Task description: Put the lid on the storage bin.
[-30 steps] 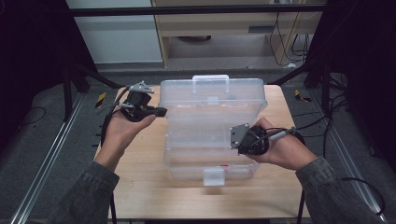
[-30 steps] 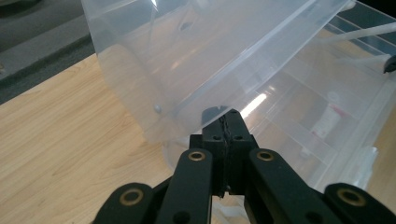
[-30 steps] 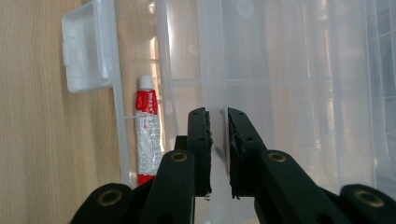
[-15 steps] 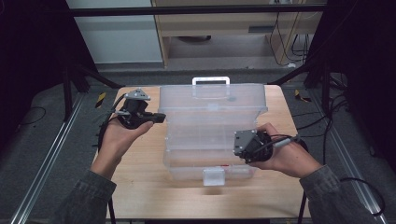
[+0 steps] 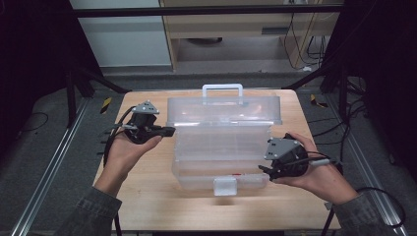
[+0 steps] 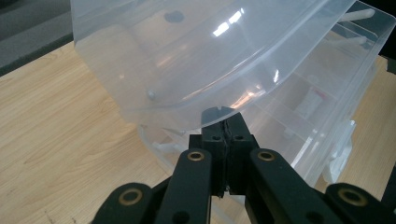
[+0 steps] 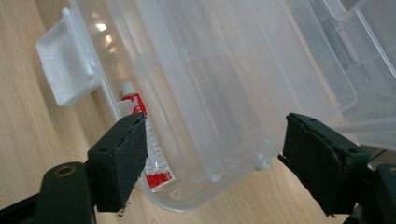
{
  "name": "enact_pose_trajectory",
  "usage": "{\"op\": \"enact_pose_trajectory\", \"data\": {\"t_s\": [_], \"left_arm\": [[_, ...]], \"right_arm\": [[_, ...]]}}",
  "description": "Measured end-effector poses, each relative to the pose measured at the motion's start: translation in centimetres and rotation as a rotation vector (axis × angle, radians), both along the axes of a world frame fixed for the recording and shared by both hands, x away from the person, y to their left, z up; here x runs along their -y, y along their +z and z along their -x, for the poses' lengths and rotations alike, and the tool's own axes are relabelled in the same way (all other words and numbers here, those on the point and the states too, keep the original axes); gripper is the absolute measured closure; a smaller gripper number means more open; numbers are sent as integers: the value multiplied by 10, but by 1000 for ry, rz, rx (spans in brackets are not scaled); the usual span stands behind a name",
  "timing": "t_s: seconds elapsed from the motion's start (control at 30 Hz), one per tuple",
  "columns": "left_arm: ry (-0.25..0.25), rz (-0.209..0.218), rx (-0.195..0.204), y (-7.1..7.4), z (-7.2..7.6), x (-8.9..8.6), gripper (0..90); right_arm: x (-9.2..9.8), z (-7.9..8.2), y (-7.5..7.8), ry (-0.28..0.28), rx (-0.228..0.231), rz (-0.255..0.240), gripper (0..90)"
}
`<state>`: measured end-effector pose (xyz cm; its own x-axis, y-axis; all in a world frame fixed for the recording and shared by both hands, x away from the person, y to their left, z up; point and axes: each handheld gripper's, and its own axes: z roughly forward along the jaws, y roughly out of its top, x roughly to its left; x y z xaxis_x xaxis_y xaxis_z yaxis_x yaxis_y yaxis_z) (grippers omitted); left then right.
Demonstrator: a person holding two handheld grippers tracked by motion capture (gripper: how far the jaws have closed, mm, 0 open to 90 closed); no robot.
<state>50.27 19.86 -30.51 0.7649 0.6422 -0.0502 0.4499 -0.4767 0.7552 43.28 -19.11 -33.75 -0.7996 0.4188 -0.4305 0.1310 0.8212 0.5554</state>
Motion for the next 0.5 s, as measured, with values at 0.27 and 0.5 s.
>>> {"op": "enact_pose_trajectory", "data": {"t_s": [0.27, 0.5], "left_arm": [[-14, -6, -4, -8, 8, 0, 888], [-21, 2, -18, -16, 16, -1, 888]], "right_arm": [[18, 14, 4, -58, 18, -68, 173], [30, 22, -2, -96, 36, -88, 163]]}}
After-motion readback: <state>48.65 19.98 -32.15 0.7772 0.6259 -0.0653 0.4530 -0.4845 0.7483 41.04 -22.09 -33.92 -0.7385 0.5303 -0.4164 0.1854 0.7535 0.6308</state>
